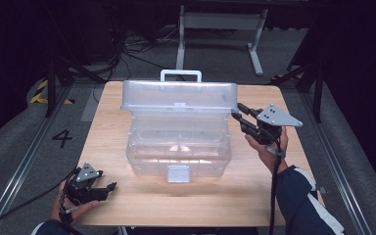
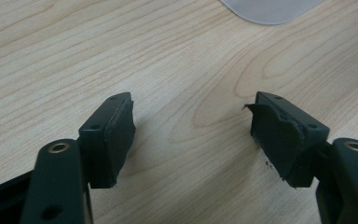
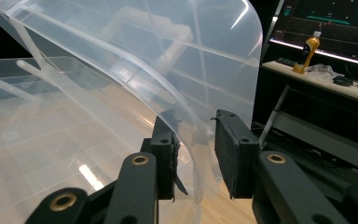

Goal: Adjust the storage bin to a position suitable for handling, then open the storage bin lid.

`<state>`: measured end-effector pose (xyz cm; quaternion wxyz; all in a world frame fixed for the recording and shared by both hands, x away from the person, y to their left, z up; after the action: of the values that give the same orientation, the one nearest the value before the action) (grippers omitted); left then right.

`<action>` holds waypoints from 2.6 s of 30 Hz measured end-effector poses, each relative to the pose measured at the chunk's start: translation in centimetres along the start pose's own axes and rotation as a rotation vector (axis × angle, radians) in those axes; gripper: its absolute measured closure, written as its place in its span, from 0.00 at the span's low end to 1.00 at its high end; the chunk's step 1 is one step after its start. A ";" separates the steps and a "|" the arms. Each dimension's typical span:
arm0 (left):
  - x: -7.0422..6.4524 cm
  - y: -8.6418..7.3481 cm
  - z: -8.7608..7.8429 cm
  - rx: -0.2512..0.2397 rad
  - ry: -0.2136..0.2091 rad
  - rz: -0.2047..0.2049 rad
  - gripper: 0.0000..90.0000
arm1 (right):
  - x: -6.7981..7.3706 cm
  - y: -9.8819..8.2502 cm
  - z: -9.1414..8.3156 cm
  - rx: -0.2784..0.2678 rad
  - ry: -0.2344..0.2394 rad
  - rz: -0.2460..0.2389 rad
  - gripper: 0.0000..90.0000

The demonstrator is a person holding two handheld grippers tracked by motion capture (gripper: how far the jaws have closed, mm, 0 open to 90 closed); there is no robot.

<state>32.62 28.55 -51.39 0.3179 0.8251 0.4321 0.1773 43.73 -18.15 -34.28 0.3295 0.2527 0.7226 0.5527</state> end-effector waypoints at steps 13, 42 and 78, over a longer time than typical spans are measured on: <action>0.4 -0.4 0.0 -0.037 -0.014 0.015 0.34 | -1.5 1.1 1.5 -0.013 -0.084 0.012 0.91; 0.4 -0.6 -0.2 -0.031 -0.023 0.020 0.34 | -5.7 3.2 6.2 0.073 -0.108 0.106 0.93; 0.5 -0.2 0.2 -0.034 -0.022 0.028 0.32 | -8.3 3.2 9.6 0.149 -0.114 0.123 0.91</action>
<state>32.88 28.96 -51.64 0.3343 0.8274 0.4139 0.1801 56.43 -17.32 -31.25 0.3161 0.3513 0.7249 0.5012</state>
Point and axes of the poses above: each handheld gripper's, and its own axes: z roughly forward along the jaws, y roughly out of its top, x roughly to its left, the point moved 5 cm from there along z, roughly forward along the jaws, and after that the axes turned 2 degrees about y, right-handed, at the moved point
